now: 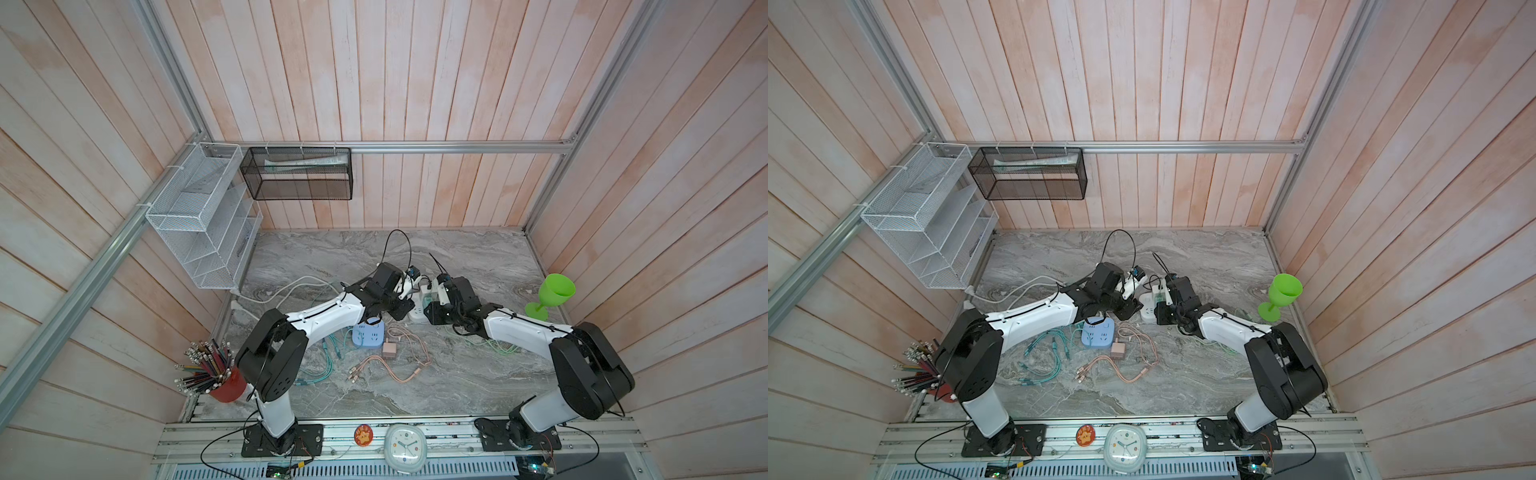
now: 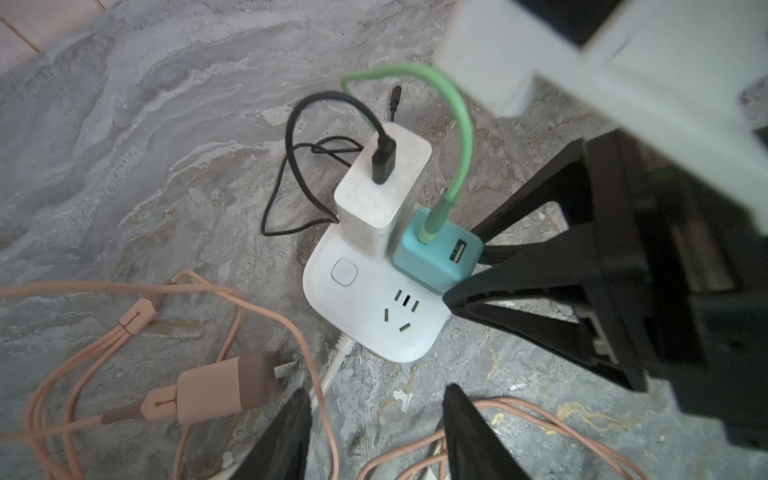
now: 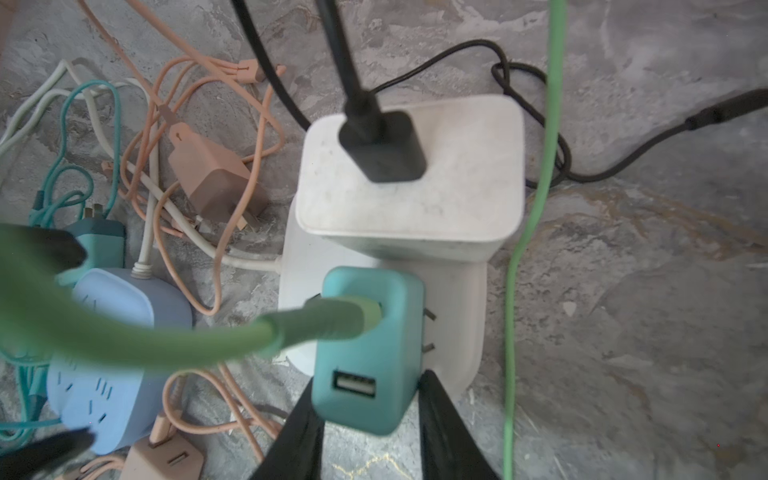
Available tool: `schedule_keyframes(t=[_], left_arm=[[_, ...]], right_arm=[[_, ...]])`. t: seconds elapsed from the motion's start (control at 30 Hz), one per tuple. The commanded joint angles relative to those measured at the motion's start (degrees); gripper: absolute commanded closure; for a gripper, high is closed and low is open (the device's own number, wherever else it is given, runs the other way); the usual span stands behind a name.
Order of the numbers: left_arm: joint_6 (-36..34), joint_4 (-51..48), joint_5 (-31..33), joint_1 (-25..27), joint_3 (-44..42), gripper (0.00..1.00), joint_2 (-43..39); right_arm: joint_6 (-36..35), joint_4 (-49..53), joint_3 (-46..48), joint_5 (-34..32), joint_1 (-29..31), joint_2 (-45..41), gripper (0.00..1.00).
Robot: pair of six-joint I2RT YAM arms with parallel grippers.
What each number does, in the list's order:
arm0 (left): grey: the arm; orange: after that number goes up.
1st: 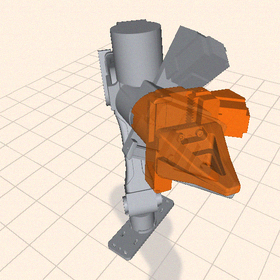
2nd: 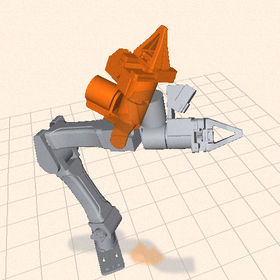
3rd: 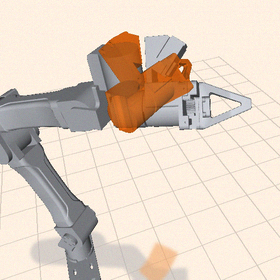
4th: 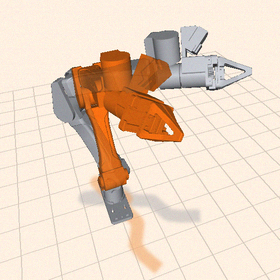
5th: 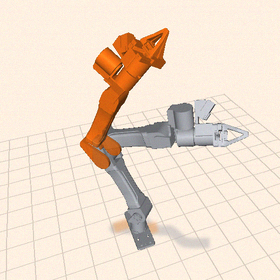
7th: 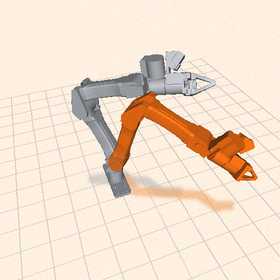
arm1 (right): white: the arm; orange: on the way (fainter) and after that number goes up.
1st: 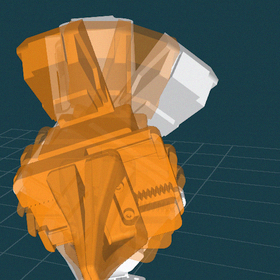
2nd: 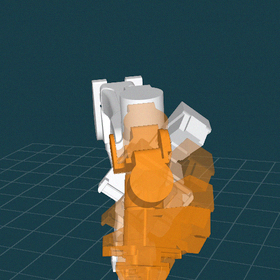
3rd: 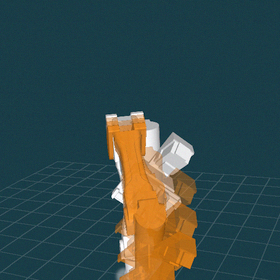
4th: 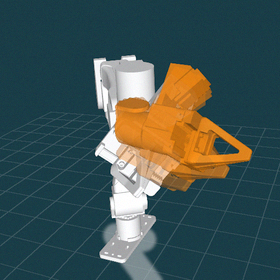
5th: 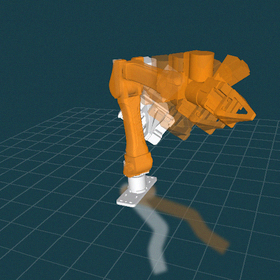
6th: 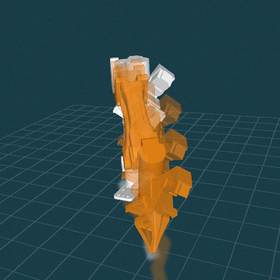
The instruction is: Pull the plug off the socket
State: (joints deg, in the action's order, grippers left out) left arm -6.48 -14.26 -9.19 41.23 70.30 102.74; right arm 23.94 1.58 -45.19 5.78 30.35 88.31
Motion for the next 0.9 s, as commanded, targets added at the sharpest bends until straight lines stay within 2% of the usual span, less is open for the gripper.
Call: schedule_keyframes(t=[0.0, 0.13, 0.4, 0.87], left_arm=[[-0.2, -1.0, -0.5, 0.4, 2.2, 0.55, 2.9], [0.8, -3.5, -0.6, 0.4, 6.2, 0.68, 7.0], [0.5, -4.3, -0.5, 0.3, 10.4, 0.71, 11.3], [1.9, -7.0, 0.1, -0.7, 13.5, 0.73, 16.3]], right_arm=[[-0.4, 1.9, -0.8, -4.3, 0.3, 0.3, 0.65], [-2.1, 2.8, -1.6, -6.9, 0.3, 1.1, 0.67], [-3.2, 1.6, -2.0, -7.4, 0.2, 0.7, 0.65], [-2.7, -5.0, -1.5, -3.3, 0.2, 1.7, 0.61]])
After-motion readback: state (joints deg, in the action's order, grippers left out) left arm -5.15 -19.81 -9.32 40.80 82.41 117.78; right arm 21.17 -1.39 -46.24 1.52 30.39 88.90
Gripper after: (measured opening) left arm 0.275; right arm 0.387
